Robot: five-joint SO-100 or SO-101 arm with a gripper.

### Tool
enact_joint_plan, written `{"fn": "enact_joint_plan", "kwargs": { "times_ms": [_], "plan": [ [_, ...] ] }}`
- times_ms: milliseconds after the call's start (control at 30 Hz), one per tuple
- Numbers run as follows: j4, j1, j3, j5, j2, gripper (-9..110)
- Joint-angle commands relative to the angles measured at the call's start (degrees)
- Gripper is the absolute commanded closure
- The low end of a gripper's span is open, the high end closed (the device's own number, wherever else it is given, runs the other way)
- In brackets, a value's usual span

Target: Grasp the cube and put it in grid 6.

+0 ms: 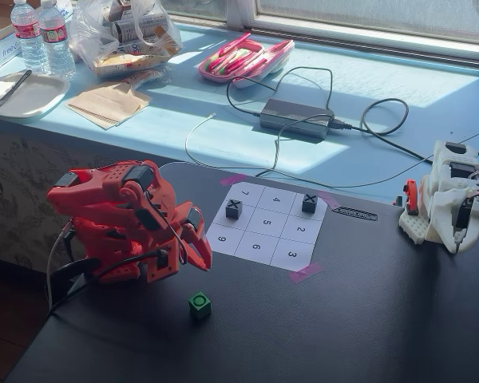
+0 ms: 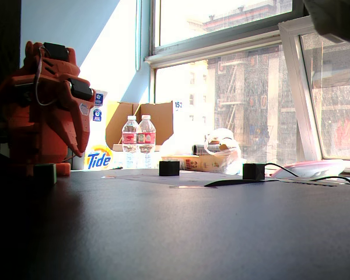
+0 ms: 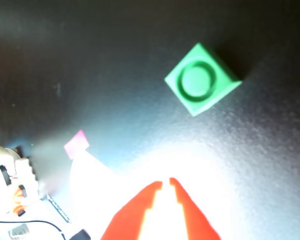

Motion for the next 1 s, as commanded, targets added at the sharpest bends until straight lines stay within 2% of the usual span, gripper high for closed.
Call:
{"fn": "enact_joint_plan", "kwargs": {
  "times_ms": [0,267,333,500,600,700,833,967],
  "plan": [
    [2.4,0.4,2.6,-0.4,-0.4,101],
    [2.4,-1.0,2.6,-2.1,-0.4,101],
    [2.4,-0.3,0.1,-2.1,-2.3,94],
    [2.3,-0.1,-28.1,1.5,-24.4,89],
    [12.9,3.3,-51.8,7.0,-41.8,73],
    [17.8,6.0,-62.9,9.0,-53.3,73],
    [10.5,12.7,-60.0,9.5,-59.0,73],
    [-0.3,18.4,-49.6,8.3,-62.4,73]
  ]
}}
